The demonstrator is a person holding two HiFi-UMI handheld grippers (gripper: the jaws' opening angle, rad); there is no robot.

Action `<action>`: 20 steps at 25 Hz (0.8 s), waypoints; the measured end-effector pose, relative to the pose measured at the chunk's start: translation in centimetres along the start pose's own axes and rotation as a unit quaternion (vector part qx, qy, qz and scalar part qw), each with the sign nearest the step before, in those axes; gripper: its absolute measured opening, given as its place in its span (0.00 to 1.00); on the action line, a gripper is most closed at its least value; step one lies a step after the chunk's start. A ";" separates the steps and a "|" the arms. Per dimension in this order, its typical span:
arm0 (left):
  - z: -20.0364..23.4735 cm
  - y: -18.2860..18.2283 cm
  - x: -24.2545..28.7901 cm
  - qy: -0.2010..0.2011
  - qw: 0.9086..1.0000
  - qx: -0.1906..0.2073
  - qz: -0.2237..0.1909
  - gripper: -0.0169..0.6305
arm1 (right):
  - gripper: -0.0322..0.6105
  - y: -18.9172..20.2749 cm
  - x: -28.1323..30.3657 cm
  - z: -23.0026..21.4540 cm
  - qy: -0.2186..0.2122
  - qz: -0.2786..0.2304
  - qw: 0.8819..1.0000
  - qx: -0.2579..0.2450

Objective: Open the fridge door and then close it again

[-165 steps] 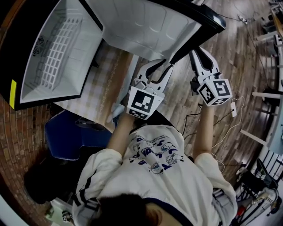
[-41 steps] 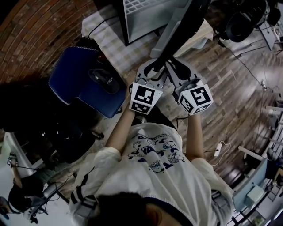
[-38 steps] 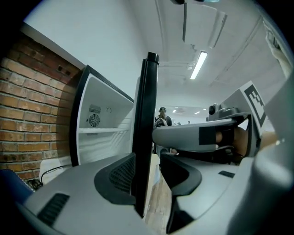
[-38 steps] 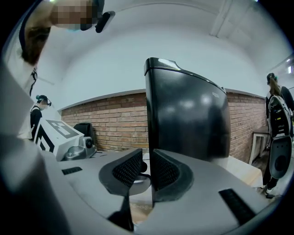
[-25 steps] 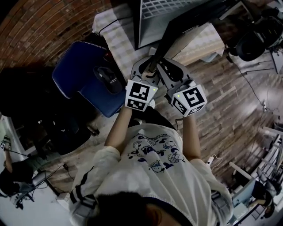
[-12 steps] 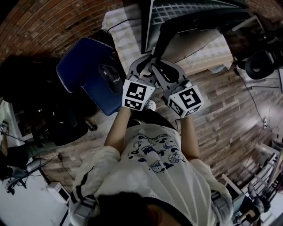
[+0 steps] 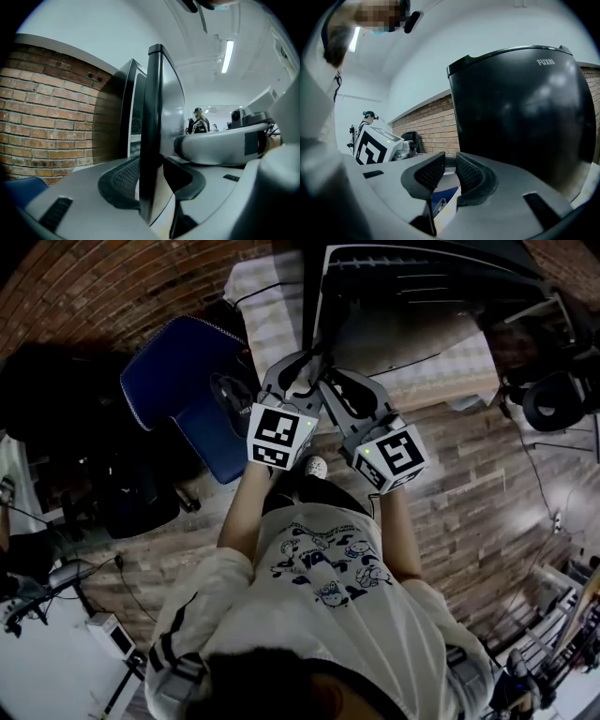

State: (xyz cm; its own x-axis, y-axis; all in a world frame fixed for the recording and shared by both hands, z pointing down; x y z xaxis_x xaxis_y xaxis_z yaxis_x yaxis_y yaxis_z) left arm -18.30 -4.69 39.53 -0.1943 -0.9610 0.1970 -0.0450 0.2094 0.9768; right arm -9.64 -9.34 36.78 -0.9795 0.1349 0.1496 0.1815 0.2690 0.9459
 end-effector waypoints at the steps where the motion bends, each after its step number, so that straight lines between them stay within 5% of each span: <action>1: 0.2 0.0 0.2 -0.004 1.000 0.000 0.000 0.28 | 0.19 -0.1 0.0 -0.3 0.000 0.000 1.000 0.002; 20: 2.6 -0.3 2.4 -0.073 0.997 -0.010 0.006 0.24 | 0.19 -0.8 0.6 -4.6 -0.011 -0.002 1.000 0.012</action>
State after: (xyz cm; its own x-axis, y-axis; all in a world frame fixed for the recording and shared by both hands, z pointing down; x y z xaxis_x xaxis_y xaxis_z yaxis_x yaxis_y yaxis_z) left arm -21.26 -6.60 39.53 -0.3350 -0.9217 0.1957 -0.0223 0.2154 0.9763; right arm -10.77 -13.83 37.39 -0.9782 0.1542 0.1388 0.1793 0.2919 0.9395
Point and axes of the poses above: the fingertips, and each gripper's own axes: x forward along the fingers, z to its left, y out of its underside, the point moved 7 cm from there along -x, backward along the fingers, and after that the axes turned 8 degrees about x, right-handed, at the moved point
